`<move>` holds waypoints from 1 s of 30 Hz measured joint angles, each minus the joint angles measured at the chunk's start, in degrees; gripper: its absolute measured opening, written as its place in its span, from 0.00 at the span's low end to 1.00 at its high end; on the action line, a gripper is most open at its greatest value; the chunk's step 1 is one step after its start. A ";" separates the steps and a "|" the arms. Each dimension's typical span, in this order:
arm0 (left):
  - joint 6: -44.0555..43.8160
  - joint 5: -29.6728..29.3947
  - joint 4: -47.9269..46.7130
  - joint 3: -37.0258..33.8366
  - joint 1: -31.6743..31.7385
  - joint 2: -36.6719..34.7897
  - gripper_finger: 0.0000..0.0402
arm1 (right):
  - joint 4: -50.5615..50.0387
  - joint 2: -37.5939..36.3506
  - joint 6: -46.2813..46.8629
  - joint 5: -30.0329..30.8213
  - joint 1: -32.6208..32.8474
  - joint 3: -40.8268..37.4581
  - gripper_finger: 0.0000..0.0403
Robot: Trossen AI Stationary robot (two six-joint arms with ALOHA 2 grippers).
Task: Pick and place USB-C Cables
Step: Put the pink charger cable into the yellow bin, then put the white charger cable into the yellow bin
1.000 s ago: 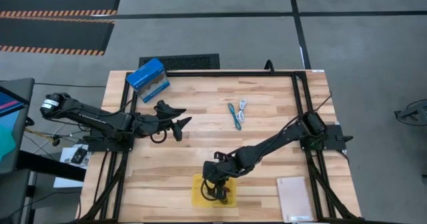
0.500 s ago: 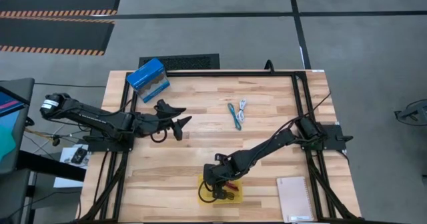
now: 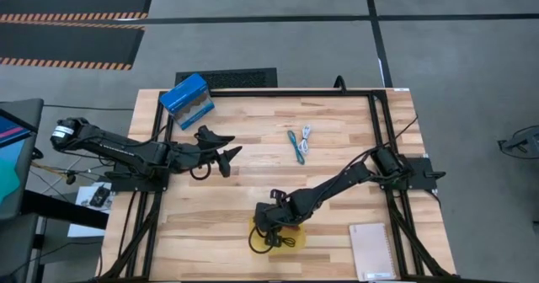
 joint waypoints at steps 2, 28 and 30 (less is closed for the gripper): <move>0.00 0.33 -0.02 0.00 0.00 0.00 0.53 | -0.07 -0.09 0.04 0.02 -0.06 -0.02 0.23; -0.74 5.09 -1.90 0.00 0.00 -0.02 0.53 | -26.38 -2.76 -9.00 0.40 -0.26 18.57 0.34; -1.04 5.95 -1.95 0.00 0.00 -0.02 0.53 | -31.06 -5.19 -9.05 2.77 -0.26 19.56 0.34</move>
